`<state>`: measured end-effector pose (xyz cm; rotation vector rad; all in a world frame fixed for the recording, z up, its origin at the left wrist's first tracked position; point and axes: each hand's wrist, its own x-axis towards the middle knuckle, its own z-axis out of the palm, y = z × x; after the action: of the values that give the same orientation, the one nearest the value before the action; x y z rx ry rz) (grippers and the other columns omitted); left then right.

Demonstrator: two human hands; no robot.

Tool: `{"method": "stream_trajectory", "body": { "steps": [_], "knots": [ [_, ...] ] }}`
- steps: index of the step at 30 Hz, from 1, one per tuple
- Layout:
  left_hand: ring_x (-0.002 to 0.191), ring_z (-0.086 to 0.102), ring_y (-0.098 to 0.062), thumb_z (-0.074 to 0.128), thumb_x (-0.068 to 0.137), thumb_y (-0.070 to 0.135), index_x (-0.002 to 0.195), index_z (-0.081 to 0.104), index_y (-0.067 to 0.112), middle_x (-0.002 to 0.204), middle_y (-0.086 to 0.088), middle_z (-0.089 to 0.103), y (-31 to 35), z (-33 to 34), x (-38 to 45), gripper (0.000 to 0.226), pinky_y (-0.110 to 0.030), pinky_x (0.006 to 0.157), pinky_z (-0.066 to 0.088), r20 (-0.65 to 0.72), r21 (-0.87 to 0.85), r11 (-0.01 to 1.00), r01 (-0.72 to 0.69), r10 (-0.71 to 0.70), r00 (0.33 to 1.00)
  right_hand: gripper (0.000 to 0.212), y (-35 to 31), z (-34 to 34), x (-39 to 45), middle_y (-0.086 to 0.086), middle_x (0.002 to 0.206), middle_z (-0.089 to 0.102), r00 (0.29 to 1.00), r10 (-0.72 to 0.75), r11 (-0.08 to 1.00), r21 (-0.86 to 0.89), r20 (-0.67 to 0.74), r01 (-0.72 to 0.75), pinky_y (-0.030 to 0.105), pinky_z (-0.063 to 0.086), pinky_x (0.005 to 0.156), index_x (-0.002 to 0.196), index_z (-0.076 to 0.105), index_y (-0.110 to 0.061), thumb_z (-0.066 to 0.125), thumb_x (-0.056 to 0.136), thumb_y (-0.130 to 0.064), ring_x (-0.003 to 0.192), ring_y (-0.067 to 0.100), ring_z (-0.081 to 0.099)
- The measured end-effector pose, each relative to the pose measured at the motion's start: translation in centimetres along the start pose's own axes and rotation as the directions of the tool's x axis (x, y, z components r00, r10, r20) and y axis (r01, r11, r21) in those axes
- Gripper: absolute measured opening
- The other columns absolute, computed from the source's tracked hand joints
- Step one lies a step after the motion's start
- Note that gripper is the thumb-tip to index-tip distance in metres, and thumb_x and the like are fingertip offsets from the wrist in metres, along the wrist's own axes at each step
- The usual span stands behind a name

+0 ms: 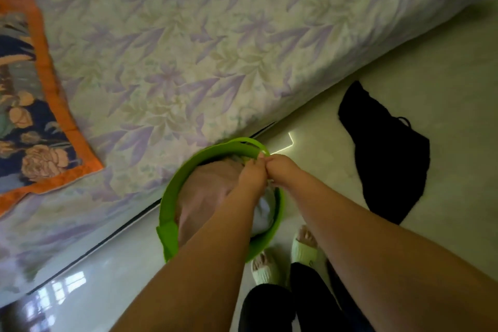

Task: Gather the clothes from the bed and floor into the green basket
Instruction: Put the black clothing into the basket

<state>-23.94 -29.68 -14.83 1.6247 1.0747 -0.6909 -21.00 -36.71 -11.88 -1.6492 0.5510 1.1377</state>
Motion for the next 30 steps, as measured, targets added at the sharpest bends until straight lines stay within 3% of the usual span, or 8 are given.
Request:
{"method": "stream_trajectory", "body": {
  "steps": [4,6,8,10,12,17,23,30],
  "knots": [
    [0.095,0.067,-0.033,0.037,0.098,0.052,0.114,0.064,0.017,0.113,-0.016,0.067,2.1,5.8,-0.3,0.046,-0.034,0.076,0.05,0.158,0.127,0.986,-0.104,0.084,0.984,0.016,2.8,-5.9,1.5,0.0,0.057,0.058,0.996,0.009,0.982,0.19,-0.094,0.009,0.015,0.04,0.038,0.095,0.064,-0.008,0.048,0.096,-0.009,0.042,0.008,0.056],
    [0.087,0.067,-0.029,0.04,0.099,0.045,0.108,0.065,0.021,0.113,-0.014,0.068,3.0,9.3,0.0,0.036,-0.031,0.068,0.047,0.229,0.166,0.972,-0.169,0.129,0.965,0.016,4.9,-9.4,2.4,-0.002,0.068,0.056,0.984,0.021,0.958,0.286,-0.175,0.03,0.018,0.046,0.046,0.105,0.062,-0.008,0.049,0.095,-0.008,0.052,0.007,0.057],
    [0.086,0.065,-0.027,0.039,0.1,0.045,0.109,0.064,0.019,0.109,-0.01,0.068,3.1,11.1,0.8,0.037,-0.031,0.065,0.046,0.261,0.205,0.963,-0.173,0.117,0.958,0.011,6.2,-11.2,3.3,-0.002,0.073,0.055,0.981,0.03,0.941,0.335,-0.193,0.037,0.023,0.047,0.057,0.095,0.061,-0.015,0.051,0.095,-0.01,0.064,0.012,0.055],
    [0.088,0.063,-0.026,0.035,0.102,0.044,0.103,0.06,0.019,0.105,-0.007,0.066,3.1,15.6,2.0,0.036,-0.032,0.069,0.045,0.343,0.239,0.951,-0.195,0.105,0.933,0.019,9.0,-14.6,5.3,-0.001,0.072,0.061,0.969,0.05,0.959,0.281,-0.242,0.021,0.026,0.047,0.062,0.083,0.063,-0.017,0.05,0.094,-0.011,0.071,0.018,0.061],
    [0.09,0.062,-0.026,0.033,0.102,0.043,0.103,0.057,0.02,0.106,-0.008,0.065,2.9,18.7,2.9,0.033,-0.032,0.072,0.045,0.388,0.261,0.95,-0.171,0.059,0.92,0.021,11.8,-17.2,7.2,0.005,0.09,0.071,0.942,0.088,0.961,0.277,-0.325,0.006,0.029,0.053,0.074,0.096,0.069,-0.015,0.05,0.09,-0.009,0.088,0.024,0.069],
    [0.092,0.06,-0.025,0.035,0.103,0.042,0.131,0.049,0.015,0.11,-0.009,0.063,2.2,26.9,5.6,0.042,-0.029,0.068,0.043,0.476,0.327,0.935,-0.138,-0.037,0.879,0.034,18.4,-23.2,9.9,0.006,0.128,0.061,0.872,0.168,0.942,0.336,-0.461,-0.003,0.033,0.047,0.1,0.121,0.064,-0.017,0.045,0.094,-0.008,0.116,0.024,0.059],
    [0.096,0.063,-0.024,0.037,0.103,0.038,0.134,0.047,0.013,0.113,-0.007,0.063,0.8,35.7,11.1,0.041,-0.029,0.071,0.045,0.519,0.385,0.893,-0.233,-0.001,0.855,0.037,25.8,-27.6,16.5,0.005,0.137,0.054,0.843,0.161,0.98,0.181,-0.513,-0.077,0.027,0.04,0.098,0.132,0.056,-0.016,0.042,0.098,-0.014,0.124,0.023,0.052],
    [0.11,0.063,-0.028,0.04,0.102,0.039,0.141,0.043,0.015,0.132,-0.01,0.058,-3.5,41.8,19.9,0.046,-0.041,0.094,0.047,0.54,0.459,0.866,-0.2,-0.093,0.836,0.046,33.9,-30.0,24.5,0.011,0.15,0.027,0.817,0.202,0.976,0.04,-0.541,-0.214,0.042,0.044,0.104,0.141,0.045,-0.021,0.038,0.098,-0.009,0.123,0.033,0.049]
  ]
}}
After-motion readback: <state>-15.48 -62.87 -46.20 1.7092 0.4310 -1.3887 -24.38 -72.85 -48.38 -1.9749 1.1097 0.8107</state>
